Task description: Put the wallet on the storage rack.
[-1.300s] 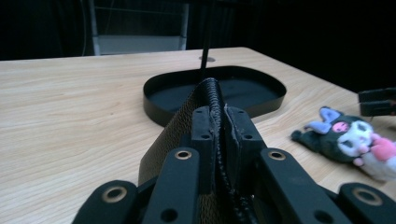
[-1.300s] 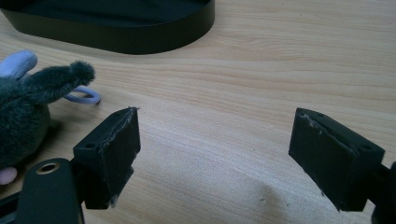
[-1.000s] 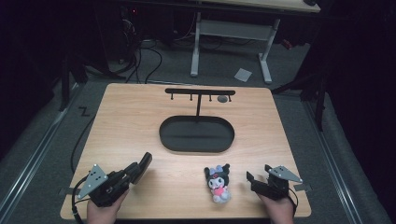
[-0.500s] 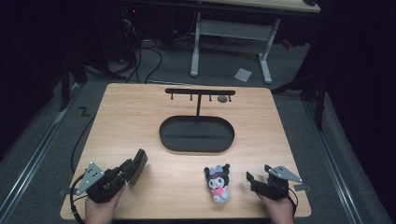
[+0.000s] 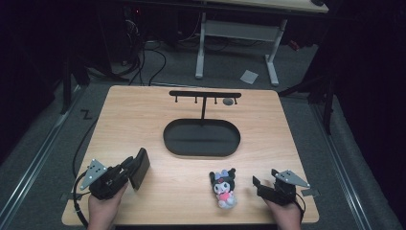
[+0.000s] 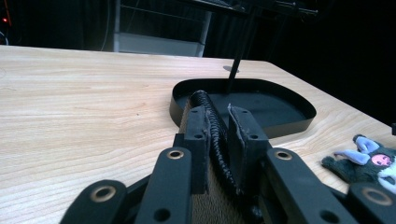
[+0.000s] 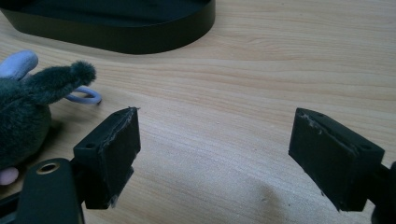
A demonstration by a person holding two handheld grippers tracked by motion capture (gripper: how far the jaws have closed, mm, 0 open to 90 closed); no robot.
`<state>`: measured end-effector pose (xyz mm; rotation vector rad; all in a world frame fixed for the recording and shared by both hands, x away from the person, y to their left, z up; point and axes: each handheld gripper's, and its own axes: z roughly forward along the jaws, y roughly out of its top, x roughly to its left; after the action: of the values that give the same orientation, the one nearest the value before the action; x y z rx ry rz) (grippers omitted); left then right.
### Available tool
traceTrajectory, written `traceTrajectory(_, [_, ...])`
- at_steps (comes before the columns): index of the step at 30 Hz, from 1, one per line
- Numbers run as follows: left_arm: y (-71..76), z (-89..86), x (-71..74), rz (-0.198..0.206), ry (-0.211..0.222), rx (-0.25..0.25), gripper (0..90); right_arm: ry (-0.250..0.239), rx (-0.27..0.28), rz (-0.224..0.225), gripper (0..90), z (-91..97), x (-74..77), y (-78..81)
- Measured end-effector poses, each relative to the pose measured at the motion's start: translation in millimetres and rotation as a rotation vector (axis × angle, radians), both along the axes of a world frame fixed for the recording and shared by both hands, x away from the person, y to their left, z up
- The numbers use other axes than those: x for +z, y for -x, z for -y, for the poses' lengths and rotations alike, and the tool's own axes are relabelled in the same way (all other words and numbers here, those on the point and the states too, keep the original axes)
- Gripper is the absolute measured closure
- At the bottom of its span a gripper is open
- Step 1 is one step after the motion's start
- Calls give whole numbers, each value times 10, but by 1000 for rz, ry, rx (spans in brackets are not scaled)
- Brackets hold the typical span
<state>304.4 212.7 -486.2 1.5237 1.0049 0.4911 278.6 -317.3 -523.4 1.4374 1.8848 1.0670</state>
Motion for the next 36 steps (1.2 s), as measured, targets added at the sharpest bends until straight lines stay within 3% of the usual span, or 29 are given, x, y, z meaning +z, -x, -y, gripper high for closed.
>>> traceTrajectory(6, [0, -9, -2, -3, 7, -5, 677, 1, -1, -2, 165, 7, -1, 2])
traceTrajectory(28, [27, 39, 12, 11, -24, -7, 627, 4, 1, -5, 165, -6, -7, -1])
traceTrajectory(36, [72, 71, -12, 22, -79, 9, 527, 2, 1, -5, 165, -2, -4, 1])
